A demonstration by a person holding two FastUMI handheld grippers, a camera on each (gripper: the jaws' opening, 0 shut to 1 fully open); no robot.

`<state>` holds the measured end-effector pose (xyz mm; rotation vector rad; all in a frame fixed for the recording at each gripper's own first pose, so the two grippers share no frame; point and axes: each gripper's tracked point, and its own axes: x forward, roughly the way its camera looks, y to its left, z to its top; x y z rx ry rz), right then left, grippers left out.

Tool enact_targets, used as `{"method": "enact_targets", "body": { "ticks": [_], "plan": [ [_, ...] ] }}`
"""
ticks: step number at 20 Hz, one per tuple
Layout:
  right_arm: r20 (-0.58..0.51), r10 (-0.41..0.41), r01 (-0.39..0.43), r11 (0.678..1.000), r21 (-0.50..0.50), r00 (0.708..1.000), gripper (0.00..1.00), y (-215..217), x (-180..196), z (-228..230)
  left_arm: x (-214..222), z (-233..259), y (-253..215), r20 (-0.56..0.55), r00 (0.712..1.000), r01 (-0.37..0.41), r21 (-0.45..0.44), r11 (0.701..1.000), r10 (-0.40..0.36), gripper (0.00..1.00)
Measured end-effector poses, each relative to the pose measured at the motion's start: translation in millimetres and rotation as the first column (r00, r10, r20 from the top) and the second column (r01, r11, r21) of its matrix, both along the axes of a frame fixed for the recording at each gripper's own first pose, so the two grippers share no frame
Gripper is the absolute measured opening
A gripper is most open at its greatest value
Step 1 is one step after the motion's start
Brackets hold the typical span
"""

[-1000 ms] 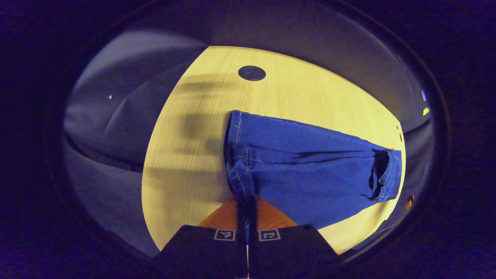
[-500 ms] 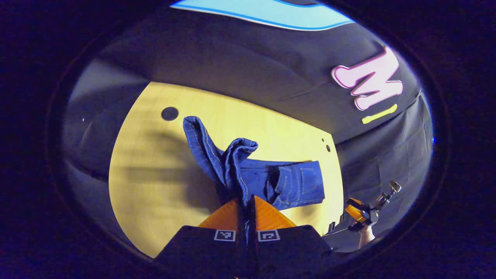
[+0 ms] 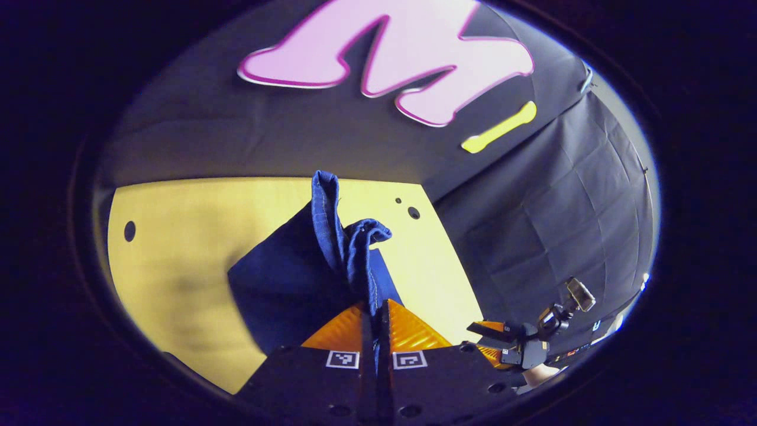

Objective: Grasp the waist and the cuffs of the jeans and fold them to make the two legs overlap; first hold the waist and fold one-third of the jeans toward the cuffs, then hold the cuffs and fold the remaining one-third in the same direction to finish folding.

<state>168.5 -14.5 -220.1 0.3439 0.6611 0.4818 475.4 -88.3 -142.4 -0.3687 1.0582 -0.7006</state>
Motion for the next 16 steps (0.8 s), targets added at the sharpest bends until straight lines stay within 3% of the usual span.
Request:
{"method": "enact_targets", "body": {
  "ticks": [3,8,10,11,12,14,16],
  "plan": [
    [-0.018,-0.050,0.050,0.999,-0.014,0.999,0.72,-27.7,-8.2,-10.8,10.3,-57.9,-39.5,-0.029,0.997,0.075,0.109,0.991,-0.072,0.06],
    [-0.038,-0.101,0.100,0.995,-0.014,0.994,0.72,-68.0,-13.6,-26.1,0.1,-156.4,-82.6,-0.081,0.994,0.099,0.322,0.942,-0.077,0.10],
    [-0.057,-0.105,0.105,0.994,-0.006,0.993,0.72,-83.2,-13.5,-35.2,-7.8,-180.7,-91.4,-0.090,0.991,0.125,0.379,0.917,-0.098,0.20],
    [-0.061,-0.105,0.105,0.994,-0.003,0.993,0.72,-89.1,-11.6,-39.6,-15.6,-192.0,-97.2,-0.096,0.989,0.140,0.406,0.903,-0.110,0.32],
    [-0.055,-0.106,0.106,0.994,-0.012,0.993,0.72,-95.4,-9.5,-43.7,-19.5,-199.6,-102.0,-0.084,0.988,0.153,0.437,0.886,-0.129,0.71],
    [-0.027,-0.108,0.105,0.991,-0.086,0.994,0.72,-110.0,-3.6,-56.5,-13.2,-201.0,-101.7,-0.008,0.987,0.143,0.504,0.852,-0.161,0.90],
    [-0.029,-0.089,0.086,0.992,-0.097,0.996,0.72,-107.2,-5.6,-61.0,-10.8,-190.7,-101.4,0.043,0.987,0.111,0.510,0.853,-0.154,0.90]
  ]
}}
